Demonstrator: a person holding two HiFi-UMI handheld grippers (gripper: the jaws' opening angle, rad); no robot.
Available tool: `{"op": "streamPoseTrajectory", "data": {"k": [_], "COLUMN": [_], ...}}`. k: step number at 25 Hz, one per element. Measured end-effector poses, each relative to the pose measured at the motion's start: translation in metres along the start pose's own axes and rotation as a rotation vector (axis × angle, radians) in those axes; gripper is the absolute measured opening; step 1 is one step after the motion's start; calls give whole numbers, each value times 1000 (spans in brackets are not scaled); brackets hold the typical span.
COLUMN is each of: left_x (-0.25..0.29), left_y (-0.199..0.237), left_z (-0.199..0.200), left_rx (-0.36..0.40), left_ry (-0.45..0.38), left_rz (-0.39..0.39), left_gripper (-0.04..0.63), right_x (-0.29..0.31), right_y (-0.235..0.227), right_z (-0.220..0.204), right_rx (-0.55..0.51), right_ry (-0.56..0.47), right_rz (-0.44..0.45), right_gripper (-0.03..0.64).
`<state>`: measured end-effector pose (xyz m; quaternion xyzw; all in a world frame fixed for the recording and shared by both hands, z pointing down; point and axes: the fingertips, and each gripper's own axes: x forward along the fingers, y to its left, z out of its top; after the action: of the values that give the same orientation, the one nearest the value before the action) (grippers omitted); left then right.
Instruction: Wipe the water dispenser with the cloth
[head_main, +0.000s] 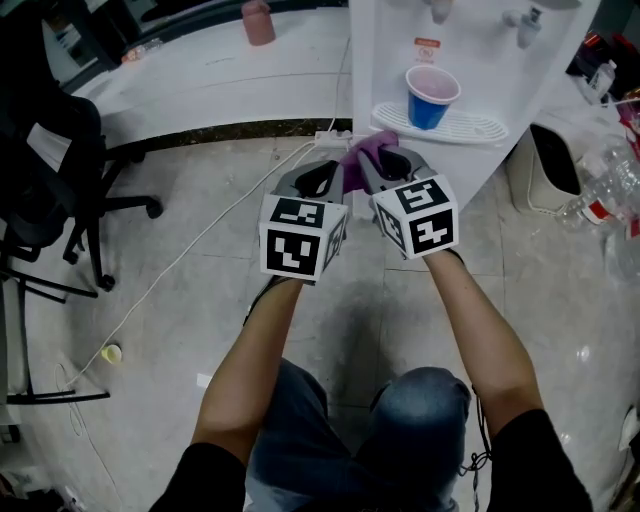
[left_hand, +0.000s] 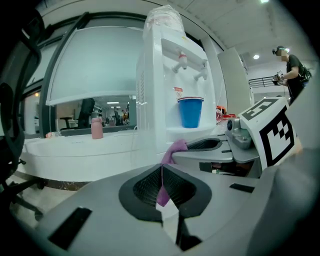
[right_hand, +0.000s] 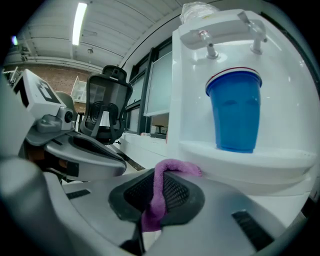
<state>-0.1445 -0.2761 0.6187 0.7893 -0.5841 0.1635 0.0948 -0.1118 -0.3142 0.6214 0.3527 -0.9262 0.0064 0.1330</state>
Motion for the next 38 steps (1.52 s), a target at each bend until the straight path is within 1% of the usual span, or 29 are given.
{"op": "streamPoseTrajectory", "data": {"k": [4, 15, 21, 28, 33, 38], "left_x": [11, 43, 53, 60, 62, 60], "left_y": [-18, -80, -99, -106, -111, -108], "left_z": [2, 15, 16, 15, 16, 13], "left_rx": [6, 33, 42, 46, 47, 53], "left_ry": [3, 1, 10, 20, 14, 9], "left_rz": [-33, -159, -197, -214, -224, -223], "left_gripper": [27, 26, 27, 26, 27, 26], "right_x": [-16, -71, -99, -130, -141, -140], "right_y": [-20, -90, -126, -166, -187, -174], "right_z": [-8, -28, -39, -50, -51, -45], "right_rx": [8, 44, 56, 58, 61, 45], "right_ry": [10, 40, 58, 91, 105, 91], "right_rz": [-39, -188, -267, -351, -376, -333], "right_gripper": [32, 32, 32, 32, 32, 32]}}
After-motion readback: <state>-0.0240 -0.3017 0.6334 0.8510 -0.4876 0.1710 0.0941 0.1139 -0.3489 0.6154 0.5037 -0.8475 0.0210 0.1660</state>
